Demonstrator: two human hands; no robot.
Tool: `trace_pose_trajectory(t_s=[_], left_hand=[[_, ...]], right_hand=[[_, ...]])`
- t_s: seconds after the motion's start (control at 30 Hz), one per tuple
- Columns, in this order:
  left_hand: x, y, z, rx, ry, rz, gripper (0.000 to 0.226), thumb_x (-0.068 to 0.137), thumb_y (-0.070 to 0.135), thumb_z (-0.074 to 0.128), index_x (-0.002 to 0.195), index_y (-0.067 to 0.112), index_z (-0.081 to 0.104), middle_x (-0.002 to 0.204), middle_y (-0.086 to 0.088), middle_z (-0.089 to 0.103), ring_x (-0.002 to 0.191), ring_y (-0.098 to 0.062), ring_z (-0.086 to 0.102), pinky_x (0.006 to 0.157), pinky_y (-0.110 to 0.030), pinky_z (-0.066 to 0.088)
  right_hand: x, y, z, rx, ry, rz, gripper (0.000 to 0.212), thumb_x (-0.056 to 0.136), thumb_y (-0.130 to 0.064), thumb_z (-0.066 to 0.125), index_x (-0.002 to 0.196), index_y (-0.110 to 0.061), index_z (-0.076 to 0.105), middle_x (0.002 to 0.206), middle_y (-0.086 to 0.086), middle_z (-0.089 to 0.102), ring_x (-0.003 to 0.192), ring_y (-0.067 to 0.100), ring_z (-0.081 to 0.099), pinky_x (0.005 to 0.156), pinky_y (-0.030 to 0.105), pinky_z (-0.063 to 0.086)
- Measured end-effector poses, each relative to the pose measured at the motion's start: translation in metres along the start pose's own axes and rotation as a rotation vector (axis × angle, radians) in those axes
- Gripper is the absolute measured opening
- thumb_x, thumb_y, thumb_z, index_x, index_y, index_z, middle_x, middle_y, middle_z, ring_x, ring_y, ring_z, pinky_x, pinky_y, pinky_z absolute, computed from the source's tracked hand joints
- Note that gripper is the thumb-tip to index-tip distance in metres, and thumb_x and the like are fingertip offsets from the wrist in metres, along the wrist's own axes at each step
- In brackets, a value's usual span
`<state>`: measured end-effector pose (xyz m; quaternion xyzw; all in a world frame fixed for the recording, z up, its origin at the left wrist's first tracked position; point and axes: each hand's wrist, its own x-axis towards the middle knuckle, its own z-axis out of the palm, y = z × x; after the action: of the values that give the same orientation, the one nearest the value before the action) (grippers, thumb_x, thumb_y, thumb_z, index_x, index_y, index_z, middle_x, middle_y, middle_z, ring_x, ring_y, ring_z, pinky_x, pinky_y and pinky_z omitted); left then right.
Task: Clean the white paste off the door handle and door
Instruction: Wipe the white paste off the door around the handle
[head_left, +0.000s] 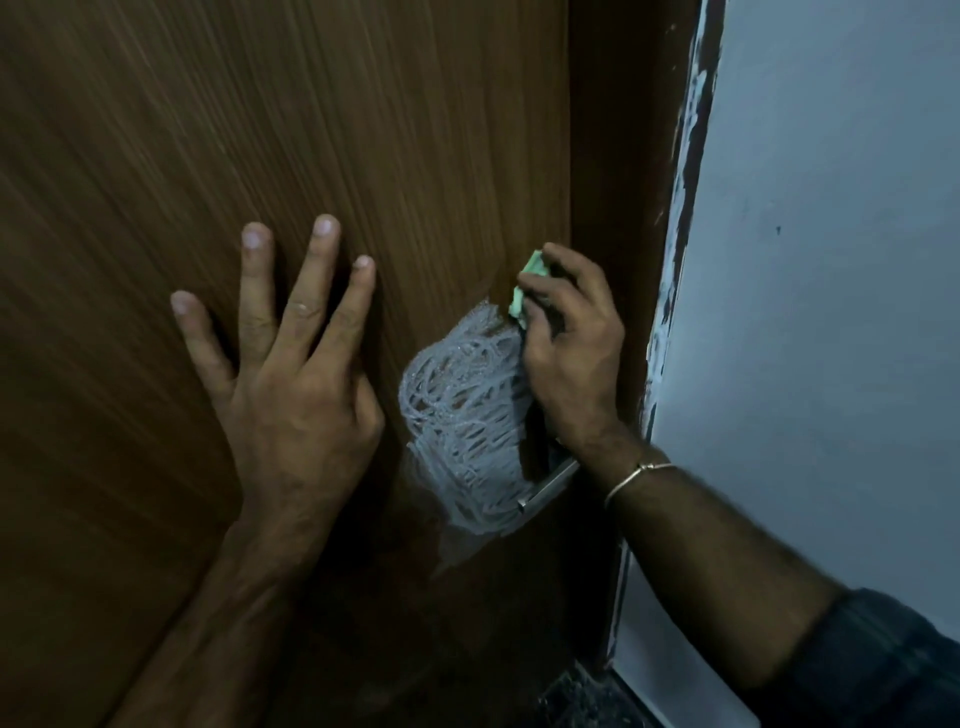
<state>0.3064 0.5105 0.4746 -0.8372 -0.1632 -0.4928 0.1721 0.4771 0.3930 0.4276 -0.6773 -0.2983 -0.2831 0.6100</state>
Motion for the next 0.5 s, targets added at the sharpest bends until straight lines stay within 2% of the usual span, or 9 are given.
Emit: trace_pose_trajectory(t_s=[0.1, 0.17, 0.23, 0.37, 0.43, 0.5], left_hand=[[0.0, -0.002, 0.0, 0.0, -0.02, 0.003, 0.073, 0.083, 0.004, 0.064, 0.151, 0.022, 0.046, 0.165, 0.004, 0.026, 0.156, -0.027, 0.01, 0.118, -0.059, -0.005], [0.0, -0.002, 0.0, 0.007, -0.025, 0.004, 0.072, 0.083, 0.004, 0.064, 0.151, 0.022, 0.045, 0.165, 0.004, 0.026, 0.156, -0.028, 0.01, 0.118, -0.061, -0.005], [0.0, -0.002, 0.0, 0.015, -0.027, 0.009, 0.071, 0.084, 0.006, 0.063, 0.151, 0.023, 0.045, 0.166, 0.004, 0.026, 0.156, -0.027, 0.009, 0.118, -0.061, -0.004], [-0.001, -0.003, 0.0, 0.016, -0.035, 0.012, 0.072, 0.085, 0.007, 0.062, 0.152, 0.024, 0.043, 0.166, 0.005, 0.024, 0.156, -0.024, 0.004, 0.119, -0.057, -0.008], [0.0, -0.004, 0.0, 0.016, -0.034, 0.009, 0.073, 0.084, 0.005, 0.063, 0.152, 0.024, 0.043, 0.166, 0.006, 0.023, 0.156, -0.021, 0.001, 0.119, -0.055, -0.009], [0.0, -0.004, 0.001, 0.025, -0.045, 0.025, 0.072, 0.086, 0.006, 0.061, 0.153, 0.025, 0.041, 0.167, 0.006, 0.022, 0.155, -0.019, -0.002, 0.12, -0.054, -0.01]], right_hand=[[-0.018, 0.005, 0.001, 0.001, -0.112, -0.093, 0.035, 0.089, 0.005, 0.062, 0.123, -0.001, 0.065, 0.142, 0.012, 0.054, 0.136, 0.022, 0.048, 0.113, 0.031, 0.041], [-0.016, 0.01, 0.0, 0.068, -0.086, 0.012, 0.043, 0.092, 0.004, 0.058, 0.134, -0.003, 0.055, 0.149, 0.01, 0.047, 0.142, 0.02, 0.041, 0.116, 0.037, 0.038], [-0.014, 0.006, 0.004, 0.071, -0.106, 0.07, 0.048, 0.098, -0.004, 0.052, 0.145, -0.005, 0.042, 0.157, 0.009, 0.034, 0.148, 0.019, 0.028, 0.119, 0.043, 0.031], [-0.035, 0.01, 0.011, -0.056, -0.308, -0.106, 0.06, 0.102, -0.014, 0.045, 0.155, -0.006, 0.019, 0.165, 0.011, 0.009, 0.154, 0.019, 0.005, 0.124, 0.05, 0.012], [-0.028, 0.014, 0.012, -0.081, -0.278, -0.023, 0.062, 0.104, -0.021, 0.041, 0.157, -0.01, 0.011, 0.166, 0.008, 0.001, 0.154, 0.017, -0.002, 0.123, 0.054, 0.005], [-0.02, 0.005, 0.017, -0.058, -0.261, 0.044, 0.066, 0.104, -0.032, 0.034, 0.157, -0.011, 0.001, 0.166, 0.007, -0.008, 0.153, 0.016, -0.01, 0.124, 0.05, -0.003]])
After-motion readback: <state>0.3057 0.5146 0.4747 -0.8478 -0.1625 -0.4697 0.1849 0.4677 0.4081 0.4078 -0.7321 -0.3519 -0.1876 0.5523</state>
